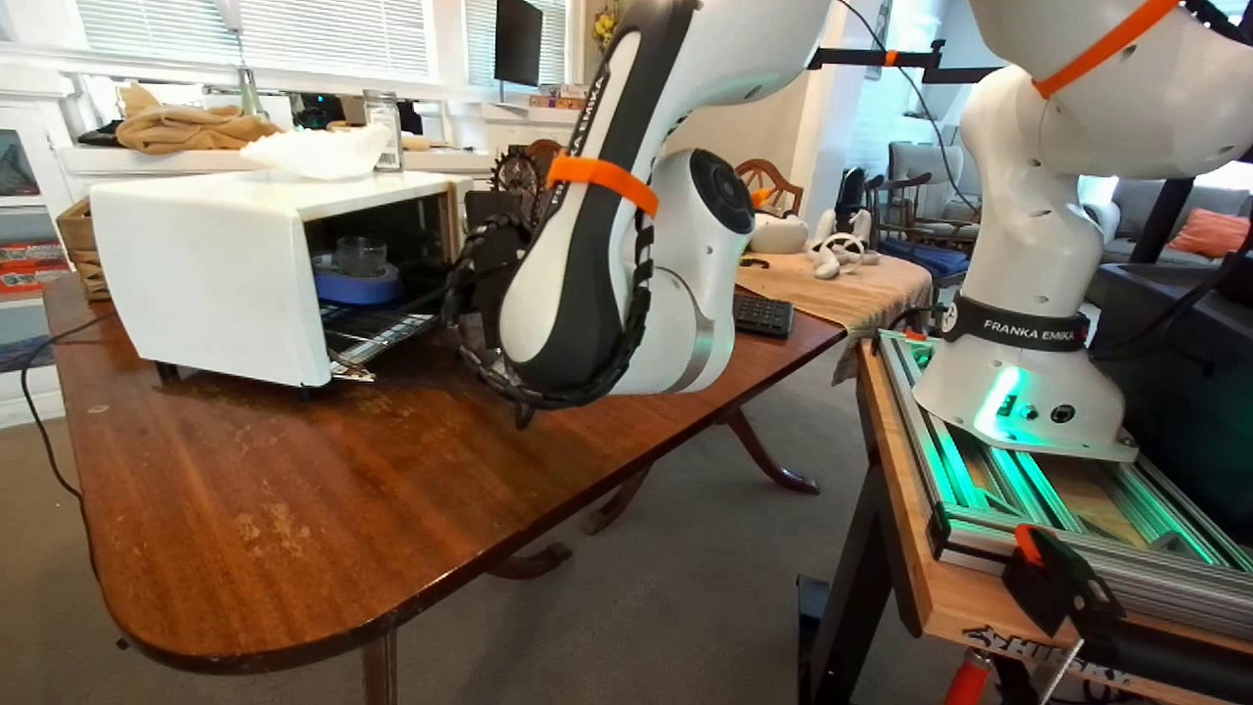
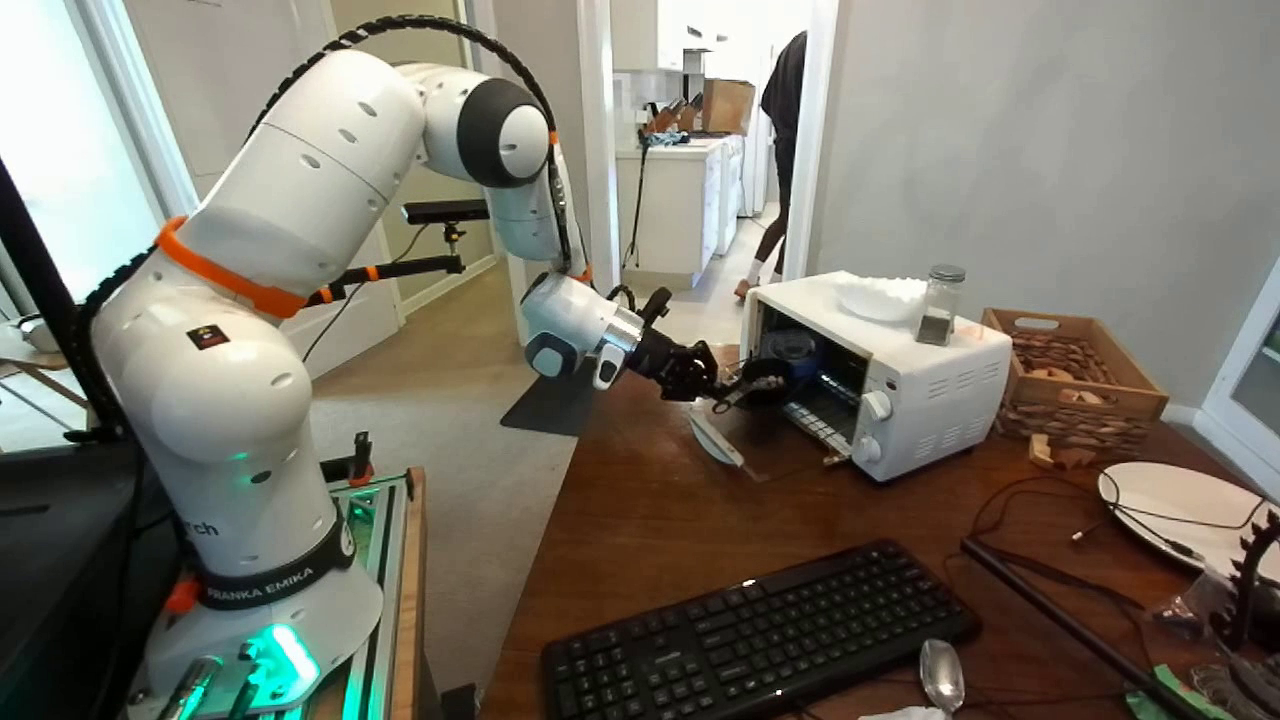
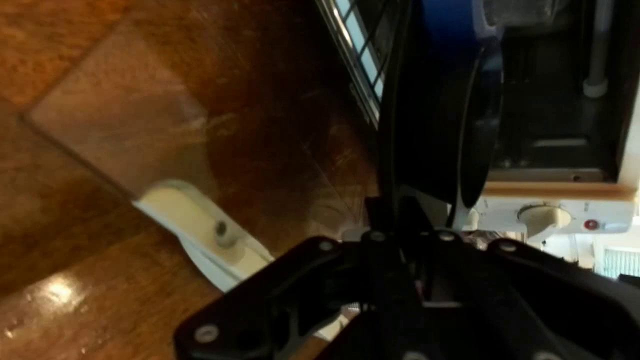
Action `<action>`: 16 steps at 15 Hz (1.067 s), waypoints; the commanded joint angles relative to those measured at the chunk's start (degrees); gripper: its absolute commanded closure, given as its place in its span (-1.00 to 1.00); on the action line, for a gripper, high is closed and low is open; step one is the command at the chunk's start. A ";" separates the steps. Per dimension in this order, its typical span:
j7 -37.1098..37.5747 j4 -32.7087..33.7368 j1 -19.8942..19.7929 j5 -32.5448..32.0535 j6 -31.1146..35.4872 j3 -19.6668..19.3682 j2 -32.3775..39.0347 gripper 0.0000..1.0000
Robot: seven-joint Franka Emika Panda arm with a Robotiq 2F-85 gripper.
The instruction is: Open the oven then pull out the tray
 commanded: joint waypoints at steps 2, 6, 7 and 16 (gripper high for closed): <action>8.68 -13.73 -1.52 -3.40 -0.01 -1.62 -6.25 0.94; 6.31 -20.09 -6.11 -4.31 -0.03 -0.35 -10.40 0.94; 5.52 -21.14 -6.62 -4.12 -0.04 -0.22 -11.44 0.94; 5.69 -23.76 1.63 1.38 0.68 -3.17 -12.87 0.94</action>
